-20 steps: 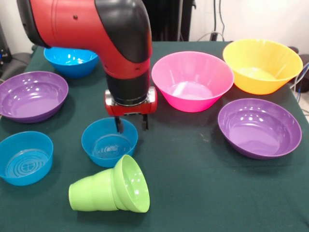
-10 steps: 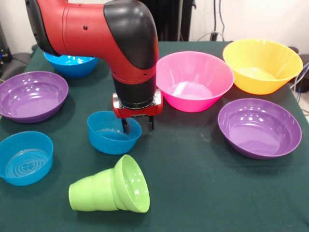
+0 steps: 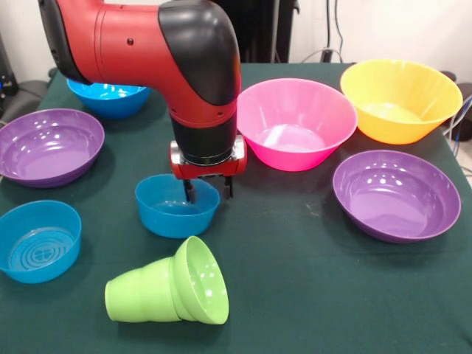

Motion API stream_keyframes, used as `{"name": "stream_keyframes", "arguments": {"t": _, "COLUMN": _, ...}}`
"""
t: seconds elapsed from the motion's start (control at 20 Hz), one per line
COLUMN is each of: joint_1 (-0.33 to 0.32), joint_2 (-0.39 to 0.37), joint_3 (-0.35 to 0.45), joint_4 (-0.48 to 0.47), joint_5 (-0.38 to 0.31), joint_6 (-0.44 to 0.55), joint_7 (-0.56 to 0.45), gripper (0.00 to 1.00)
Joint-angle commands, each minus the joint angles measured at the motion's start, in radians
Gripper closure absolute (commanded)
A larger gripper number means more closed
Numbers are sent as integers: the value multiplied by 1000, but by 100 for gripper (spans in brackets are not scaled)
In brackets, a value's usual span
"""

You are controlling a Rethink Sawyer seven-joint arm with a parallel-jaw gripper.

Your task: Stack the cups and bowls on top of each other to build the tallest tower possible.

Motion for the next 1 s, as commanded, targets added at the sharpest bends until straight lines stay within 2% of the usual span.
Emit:
{"name": "stream_keyframes", "arguments": {"t": 0.05, "joint_1": 33, "joint_2": 5, "joint_3": 15, "joint_4": 29, "joint_5": -46, "joint_6": 0, "joint_7": 6, "gripper": 100}}
{"name": "stream_keyframes", "arguments": {"t": 0.5, "joint_1": 47, "joint_2": -20, "joint_3": 1, "joint_4": 9, "joint_5": -51, "joint_6": 48, "joint_7": -17, "gripper": 100}}
{"name": "stream_keyframes", "arguments": {"t": 0.75, "joint_1": 68, "joint_2": -89, "joint_3": -24, "joint_4": 19, "joint_5": -41, "joint_6": 137, "joint_7": -21, "gripper": 100}}
{"name": "stream_keyframes", "arguments": {"t": 1.0, "joint_1": 85, "joint_2": -107, "joint_3": -21, "joint_4": -18, "joint_5": -13, "joint_6": 222, "joint_7": -16, "gripper": 100}}
